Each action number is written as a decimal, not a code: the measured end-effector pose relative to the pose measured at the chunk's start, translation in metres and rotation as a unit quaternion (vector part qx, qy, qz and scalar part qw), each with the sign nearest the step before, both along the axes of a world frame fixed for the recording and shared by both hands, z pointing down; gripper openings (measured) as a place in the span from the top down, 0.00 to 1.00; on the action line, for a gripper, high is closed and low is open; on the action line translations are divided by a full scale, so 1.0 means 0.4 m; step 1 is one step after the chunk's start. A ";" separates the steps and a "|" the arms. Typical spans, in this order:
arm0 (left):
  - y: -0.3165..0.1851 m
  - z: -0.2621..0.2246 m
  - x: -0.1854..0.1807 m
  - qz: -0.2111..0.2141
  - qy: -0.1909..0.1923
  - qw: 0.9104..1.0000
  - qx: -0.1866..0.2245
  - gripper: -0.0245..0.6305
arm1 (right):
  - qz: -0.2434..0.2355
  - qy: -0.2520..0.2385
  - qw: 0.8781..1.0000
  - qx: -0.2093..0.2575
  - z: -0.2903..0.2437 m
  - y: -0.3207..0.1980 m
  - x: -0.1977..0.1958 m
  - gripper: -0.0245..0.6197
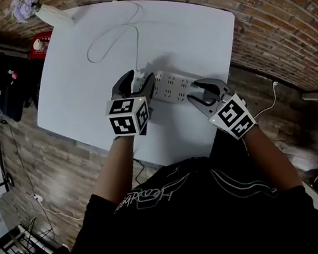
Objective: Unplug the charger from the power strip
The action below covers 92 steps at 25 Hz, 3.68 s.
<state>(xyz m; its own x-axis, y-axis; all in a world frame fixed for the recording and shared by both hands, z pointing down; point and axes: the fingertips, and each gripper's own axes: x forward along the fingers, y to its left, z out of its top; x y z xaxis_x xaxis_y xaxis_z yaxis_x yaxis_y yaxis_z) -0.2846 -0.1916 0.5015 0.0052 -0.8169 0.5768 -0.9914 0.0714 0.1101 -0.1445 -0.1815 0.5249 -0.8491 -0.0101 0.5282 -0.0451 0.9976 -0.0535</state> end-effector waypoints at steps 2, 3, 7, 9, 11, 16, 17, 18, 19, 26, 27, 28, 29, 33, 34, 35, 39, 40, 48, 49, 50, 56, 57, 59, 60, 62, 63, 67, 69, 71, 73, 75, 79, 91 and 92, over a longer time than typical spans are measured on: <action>-0.009 0.013 0.007 0.006 -0.005 1.000 -0.005 0.59 | 0.003 0.001 1.000 0.000 0.000 -0.001 0.001 0.74; -0.013 0.018 0.009 0.007 -0.008 1.000 -0.007 0.60 | 0.004 0.001 1.000 0.001 0.000 -0.002 0.001 0.74; -0.020 0.028 -0.003 0.002 -0.027 0.999 -0.019 0.68 | 0.009 -0.001 1.000 0.000 0.001 -0.003 0.000 0.74; -0.020 0.032 -0.006 0.001 -0.033 0.999 -0.024 0.73 | 0.011 -0.002 1.000 0.000 0.001 -0.002 0.002 0.74; -0.020 0.036 -0.004 0.005 -0.046 0.998 -0.031 0.74 | 0.013 -0.003 1.000 0.000 0.001 -0.002 0.002 0.74; -0.021 0.039 -0.004 0.002 -0.070 0.997 -0.034 0.76 | 0.019 -0.006 1.000 0.000 0.000 -0.004 -0.002 0.74; -0.020 0.040 -0.005 0.001 -0.067 0.997 -0.034 0.76 | 0.020 -0.006 1.000 0.000 0.000 -0.004 -0.002 0.74; -0.019 0.041 -0.005 0.000 -0.063 0.997 -0.036 0.76 | 0.021 -0.006 1.000 0.000 0.000 -0.004 -0.002 0.74; -0.018 0.042 -0.005 0.000 -0.059 0.998 -0.038 0.76 | 0.021 -0.006 1.000 0.000 0.000 -0.004 -0.002 0.74; -0.019 0.039 -0.005 -0.009 -0.039 0.999 -0.031 0.76 | 0.025 -0.008 1.000 0.002 0.001 -0.006 -0.001 0.75; -0.018 0.038 -0.005 -0.010 -0.037 0.999 -0.029 0.76 | 0.025 -0.008 1.000 0.002 0.001 -0.006 -0.001 0.75; -0.018 0.038 -0.005 -0.010 -0.035 0.999 -0.028 0.76 | 0.026 -0.008 1.000 0.002 0.001 -0.008 -0.001 0.75; -0.017 0.038 -0.005 -0.009 -0.033 0.999 -0.027 0.76 | 0.027 -0.009 1.000 0.002 0.001 -0.010 -0.001 0.76; -0.015 0.036 -0.004 -0.006 -0.021 0.999 -0.025 0.76 | 0.028 -0.009 1.000 0.003 -0.001 -0.013 0.001 0.78; -0.015 0.036 -0.005 -0.006 -0.019 1.000 -0.024 0.76 | 0.028 -0.008 1.000 0.003 -0.001 -0.014 0.000 0.78; -0.015 0.035 -0.006 -0.007 -0.016 1.000 -0.023 0.76 | 0.027 -0.009 1.000 0.002 -0.001 -0.014 -0.001 0.78; -0.014 0.036 -0.007 -0.006 0.004 1.000 -0.023 0.76 | 0.030 -0.014 0.999 0.003 -0.001 -0.014 -0.002 0.78; -0.013 0.037 -0.007 -0.005 0.009 1.000 -0.024 0.76 | 0.032 -0.016 0.999 0.003 0.000 -0.014 -0.001 0.77; -0.013 0.034 -0.006 -0.010 -0.021 0.999 -0.022 0.76 | 0.039 -0.023 0.999 0.004 -0.002 -0.016 -0.001 0.77; -0.013 0.033 -0.007 -0.010 -0.029 0.999 -0.021 0.76 | 0.039 -0.024 0.999 0.004 -0.002 -0.016 -0.002 0.77; -0.013 0.033 -0.007 -0.010 -0.035 0.999 -0.021 0.76 | 0.039 -0.025 0.999 0.005 -0.002 -0.016 -0.003 0.77; -0.013 0.035 -0.005 -0.008 -0.003 1.000 -0.023 0.76 | 0.042 -0.033 0.999 0.006 -0.002 -0.017 -0.001 0.77; -0.011 0.035 -0.006 -0.008 0.010 1.000 -0.023 0.76 | 0.043 -0.034 0.998 0.006 -0.002 -0.017 -0.002 0.77; -0.008 0.034 -0.007 -0.008 0.028 0.999 -0.021 0.76 | 0.045 -0.034 0.998 0.006 -0.003 -0.019 -0.003 0.77; -0.008 0.033 -0.007 -0.008 0.031 0.999 -0.020 0.76 | 0.045 -0.034 0.998 0.006 -0.003 -0.020 -0.003 0.77; -0.006 0.032 -0.007 -0.009 0.034 0.999 -0.019 0.76 | 0.046 -0.034 0.998 0.006 -0.004 -0.020 -0.003 0.77; -0.006 0.032 -0.007 -0.009 0.032 0.999 -0.020 0.76 | 0.046 -0.034 0.998 0.006 -0.005 -0.020 -0.003 0.77; -0.008 0.032 -0.007 -0.014 -0.009 1.000 -0.019 0.76 | 0.047 -0.034 0.998 0.008 -0.004 -0.021 -0.003 0.77; -0.007 0.028 -0.006 -0.019 -0.032 0.999 -0.018 0.76 | 0.047 -0.034 0.998 0.007 -0.004 -0.021 -0.004 0.78; -0.006 0.024 -0.003 -0.024 -0.051 0.998 -0.018 0.76 | 0.046 -0.035 0.998 0.007 -0.004 -0.021 -0.003 0.78; -0.005 0.023 0.000 -0.027 -0.054 0.998 -0.019 0.76 | 0.045 -0.035 0.998 0.007 -0.004 -0.021 -0.002 0.78; -0.002 0.026 -0.002 -0.029 -0.036 0.999 -0.020 0.76 | 0.045 -0.035 0.998 0.008 -0.003 -0.020 -0.003 0.78; 0.004 0.029 -0.005 -0.026 0.016 0.999 -0.016 0.76 | 0.045 -0.035 0.998 0.007 -0.004 -0.019 -0.002 0.77; 0.004 0.020 0.001 -0.030 -0.050 0.998 -0.009 0.76 | 0.050 -0.035 0.998 0.010 -0.003 -0.020 0.000 0.78; 0.004 0.023 0.000 -0.031 -0.036 0.999 -0.010 0.76 | 0.050 -0.035 0.998 0.010 -0.002 -0.020 0.000 0.78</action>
<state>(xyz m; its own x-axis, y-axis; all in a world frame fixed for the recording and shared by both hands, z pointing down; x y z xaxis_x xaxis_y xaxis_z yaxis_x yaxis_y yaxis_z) -0.2847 -0.1900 0.5106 -0.0877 -0.8026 0.5901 -0.9901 0.1353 0.0368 -0.1444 -0.1897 0.5240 -0.8780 -0.1073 0.4665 -0.1417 0.9891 -0.0392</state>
